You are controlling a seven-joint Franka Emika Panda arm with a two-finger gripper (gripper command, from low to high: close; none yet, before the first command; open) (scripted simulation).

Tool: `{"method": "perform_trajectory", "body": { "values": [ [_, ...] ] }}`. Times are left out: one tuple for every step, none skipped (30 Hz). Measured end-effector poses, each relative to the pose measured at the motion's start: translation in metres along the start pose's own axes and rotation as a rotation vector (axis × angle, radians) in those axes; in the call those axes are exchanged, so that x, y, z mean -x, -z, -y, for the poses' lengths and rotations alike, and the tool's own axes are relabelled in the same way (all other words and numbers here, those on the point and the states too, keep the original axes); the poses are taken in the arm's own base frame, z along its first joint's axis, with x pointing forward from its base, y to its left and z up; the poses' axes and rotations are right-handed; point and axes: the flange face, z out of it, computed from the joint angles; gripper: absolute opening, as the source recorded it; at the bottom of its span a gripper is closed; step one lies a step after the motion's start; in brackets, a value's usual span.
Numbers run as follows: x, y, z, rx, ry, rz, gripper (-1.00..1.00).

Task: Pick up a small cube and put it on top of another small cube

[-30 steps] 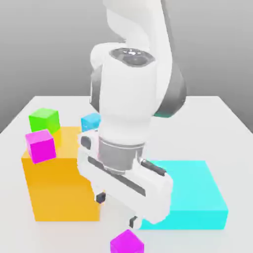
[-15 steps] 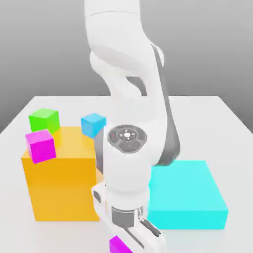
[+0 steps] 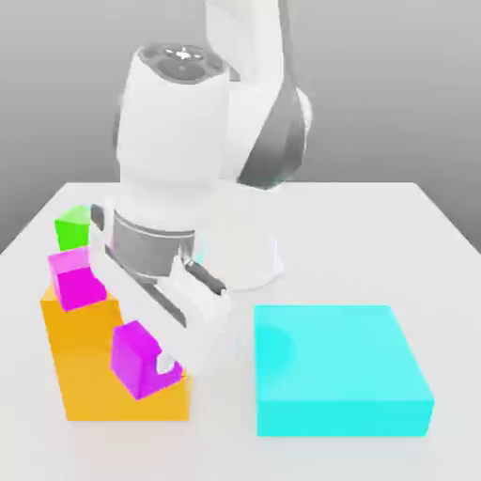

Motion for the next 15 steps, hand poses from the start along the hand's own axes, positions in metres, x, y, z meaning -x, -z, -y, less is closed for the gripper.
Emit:
{"method": "perform_trajectory", "body": {
  "values": [
    [-0.016,0.012,-0.006,0.008,-0.024,0.009,-1.00],
    [-0.031,0.023,-0.014,0.015,-0.050,0.025,-1.00],
    [-0.048,0.035,-0.022,0.023,-0.081,0.047,-1.00],
    [-0.065,0.046,-0.032,0.029,-0.113,0.075,-1.00],
    [-0.082,0.058,-0.043,0.031,-0.145,0.107,-1.00],
    [-0.097,0.069,-0.055,0.031,-0.173,0.143,-1.00],
    [-0.106,0.077,-0.065,0.027,-0.181,0.170,-1.00],
    [-0.109,0.073,-0.069,0.024,-0.184,0.184,-1.00],
    [-0.109,0.063,-0.071,0.023,-0.185,0.191,-1.00],
    [-0.107,0.051,-0.072,0.022,-0.186,0.195,-1.00],
    [-0.104,0.037,-0.074,0.022,-0.186,0.196,-1.00],
    [-0.103,0.028,-0.074,0.021,-0.186,0.198,1.00],
    [-0.103,0.028,-0.074,0.021,-0.186,0.198,1.00],
    [-0.103,0.028,-0.074,0.021,-0.186,0.198,1.00],
    [-0.103,0.028,-0.074,0.021,-0.186,0.198,1.00]
  ]
}}
